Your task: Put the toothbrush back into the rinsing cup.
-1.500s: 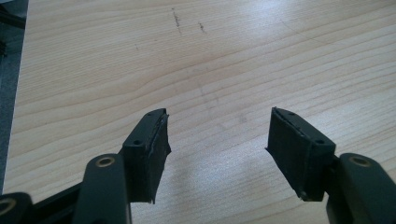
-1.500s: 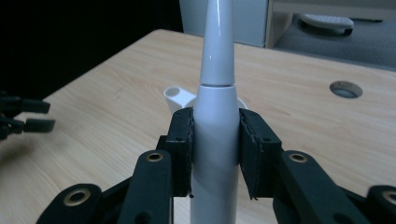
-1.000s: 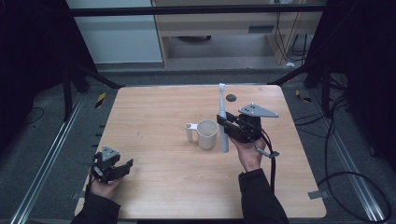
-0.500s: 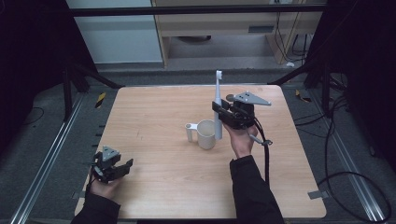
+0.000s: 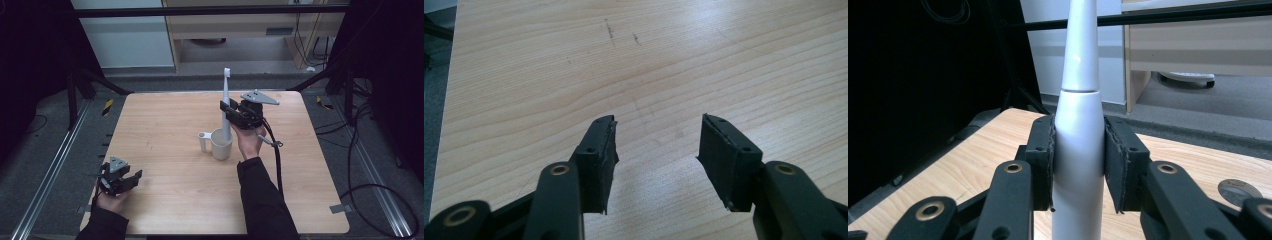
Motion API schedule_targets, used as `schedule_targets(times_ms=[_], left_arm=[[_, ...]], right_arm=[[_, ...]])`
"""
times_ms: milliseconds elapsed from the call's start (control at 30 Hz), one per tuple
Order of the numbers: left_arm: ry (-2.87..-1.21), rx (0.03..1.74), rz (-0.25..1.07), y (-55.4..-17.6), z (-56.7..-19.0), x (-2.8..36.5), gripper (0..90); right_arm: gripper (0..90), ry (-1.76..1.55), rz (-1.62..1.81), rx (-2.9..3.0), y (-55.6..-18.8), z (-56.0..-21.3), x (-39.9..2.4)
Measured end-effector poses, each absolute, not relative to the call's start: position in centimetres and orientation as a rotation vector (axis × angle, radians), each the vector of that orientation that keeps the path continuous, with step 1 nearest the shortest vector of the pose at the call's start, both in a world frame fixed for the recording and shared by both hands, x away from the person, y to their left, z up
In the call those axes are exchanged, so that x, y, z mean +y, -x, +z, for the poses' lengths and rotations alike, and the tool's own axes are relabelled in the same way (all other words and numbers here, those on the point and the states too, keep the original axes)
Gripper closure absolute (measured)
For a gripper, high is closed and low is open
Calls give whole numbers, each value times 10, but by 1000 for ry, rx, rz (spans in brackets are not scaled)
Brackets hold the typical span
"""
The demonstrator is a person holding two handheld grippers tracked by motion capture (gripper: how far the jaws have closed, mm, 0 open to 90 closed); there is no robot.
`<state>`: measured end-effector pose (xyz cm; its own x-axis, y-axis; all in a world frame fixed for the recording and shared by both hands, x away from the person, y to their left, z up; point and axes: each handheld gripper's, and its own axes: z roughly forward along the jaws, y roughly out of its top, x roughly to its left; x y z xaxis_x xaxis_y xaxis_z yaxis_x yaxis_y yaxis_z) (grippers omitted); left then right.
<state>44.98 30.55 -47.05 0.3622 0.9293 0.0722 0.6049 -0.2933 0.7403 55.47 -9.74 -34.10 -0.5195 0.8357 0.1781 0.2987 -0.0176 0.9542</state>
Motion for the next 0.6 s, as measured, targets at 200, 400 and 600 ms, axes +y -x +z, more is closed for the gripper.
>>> schedule_targets(times_ms=[200, 400, 600], left_arm=[[-2010, 1321, 676, -450, -470, 305, 496], [-2013, 1317, 677, -449, -470, 304, 495], [-2016, 1319, 676, -450, -471, 305, 493]], right_arm=[[674, -1200, 1547, 1821, -565, -350, -94], [674, -1211, 1520, 1841, -571, -357, -89], [673, -1230, 1489, 1878, -574, -368, -87]])
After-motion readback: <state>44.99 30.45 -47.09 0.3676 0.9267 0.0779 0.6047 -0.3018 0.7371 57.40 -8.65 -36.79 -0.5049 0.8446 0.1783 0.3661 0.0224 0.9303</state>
